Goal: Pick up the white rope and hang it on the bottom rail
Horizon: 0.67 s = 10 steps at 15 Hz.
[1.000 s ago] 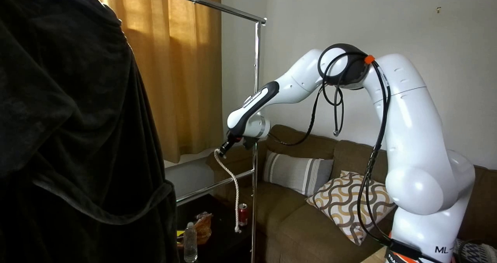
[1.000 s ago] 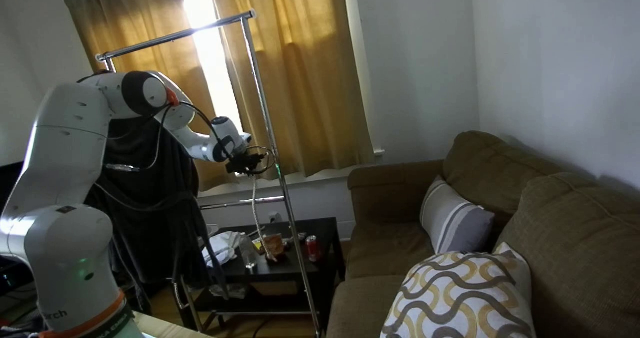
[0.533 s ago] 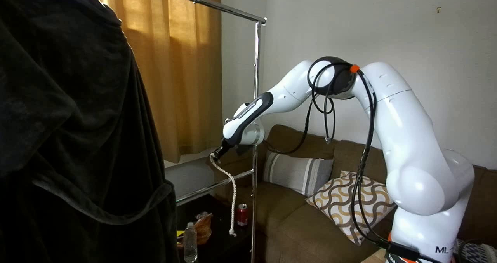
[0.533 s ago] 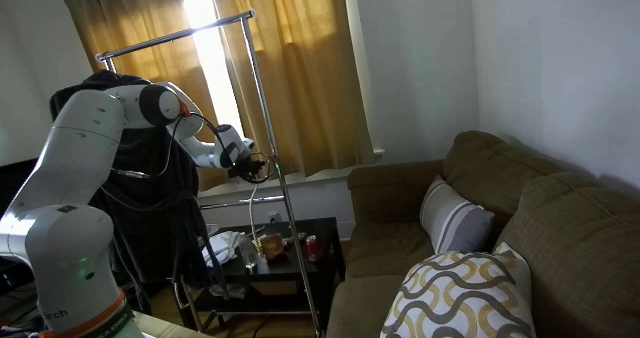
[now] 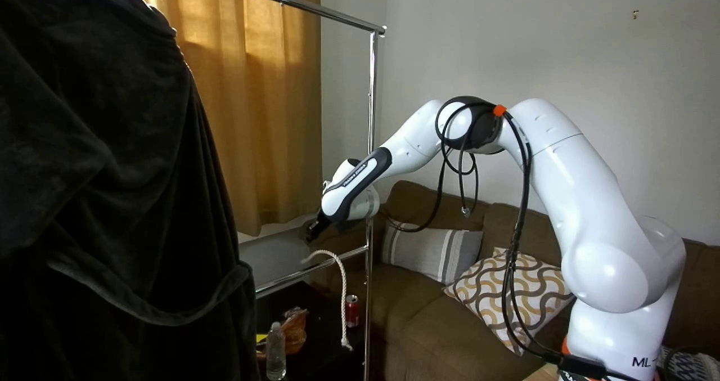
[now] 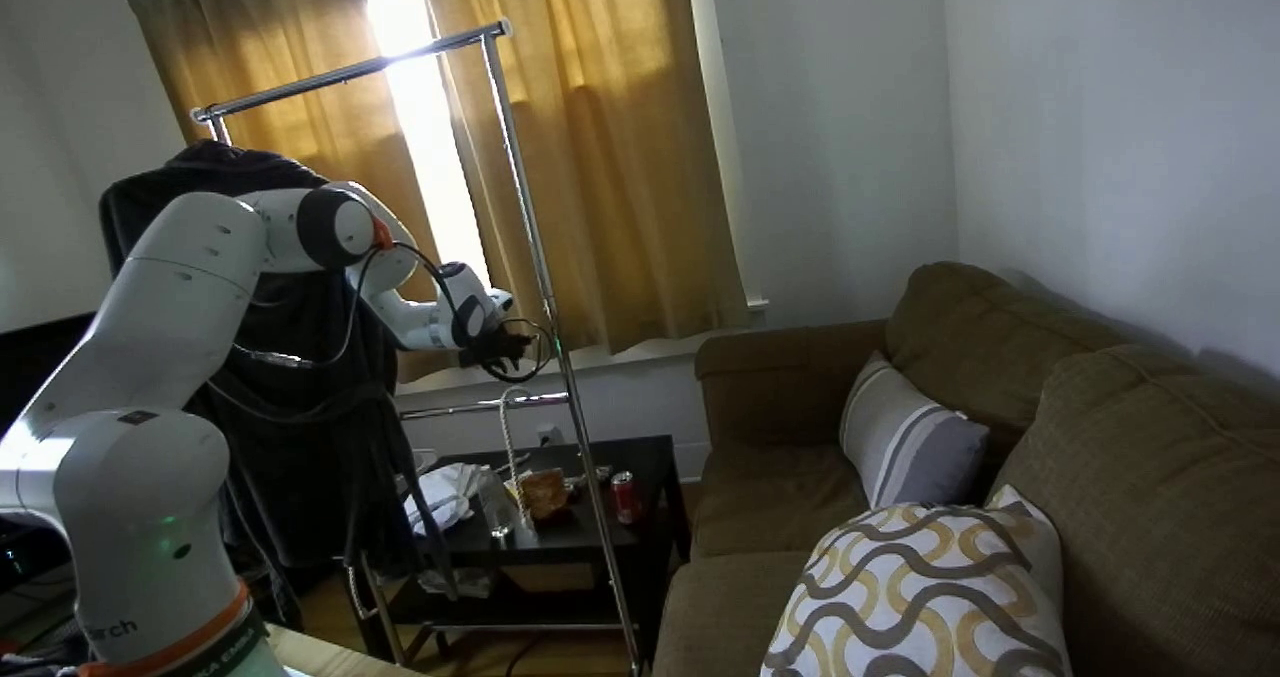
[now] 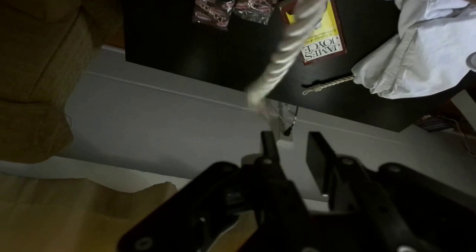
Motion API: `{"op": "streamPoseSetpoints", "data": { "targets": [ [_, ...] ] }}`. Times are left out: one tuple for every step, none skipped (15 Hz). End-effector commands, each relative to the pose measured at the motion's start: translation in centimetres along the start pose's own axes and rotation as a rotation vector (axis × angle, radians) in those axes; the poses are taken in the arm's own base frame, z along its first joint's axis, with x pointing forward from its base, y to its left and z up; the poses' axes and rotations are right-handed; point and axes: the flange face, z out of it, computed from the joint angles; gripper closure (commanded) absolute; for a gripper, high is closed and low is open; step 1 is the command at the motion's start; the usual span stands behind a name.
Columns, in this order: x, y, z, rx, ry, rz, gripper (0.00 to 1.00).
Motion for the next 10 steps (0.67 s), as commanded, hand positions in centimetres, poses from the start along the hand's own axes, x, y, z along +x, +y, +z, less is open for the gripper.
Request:
{"op": "streamPoseSetpoints", "data": {
  "targets": [
    [0.4,0.0,0.8,-0.020,-0.004,0.012,0.39],
    [0.4,-0.1,0.7,-0.016,0.001,0.012,0.32],
    [0.5,-0.1,0.7,-0.018,0.003,0.012,0.23],
    [0.6,-0.1,0.6,-0.016,0.006,0.015,0.16],
    [0.7,-0.1,0.5,-0.017,0.008,0.017,0.08],
    [0.8,-0.1,0.3,-0.017,0.011,0.019,0.02],
    [0.9,0.0,0.2,-0.017,0.013,0.021,0.00],
    [1.0,-0.1,0.1,-0.016,0.014,0.024,0.00],
    [1.0,-0.1,0.0,-0.016,0.014,0.030,0.00],
    [1.1,-0.4,-0.5,-0.010,0.001,0.045,0.00]
  ]
}}
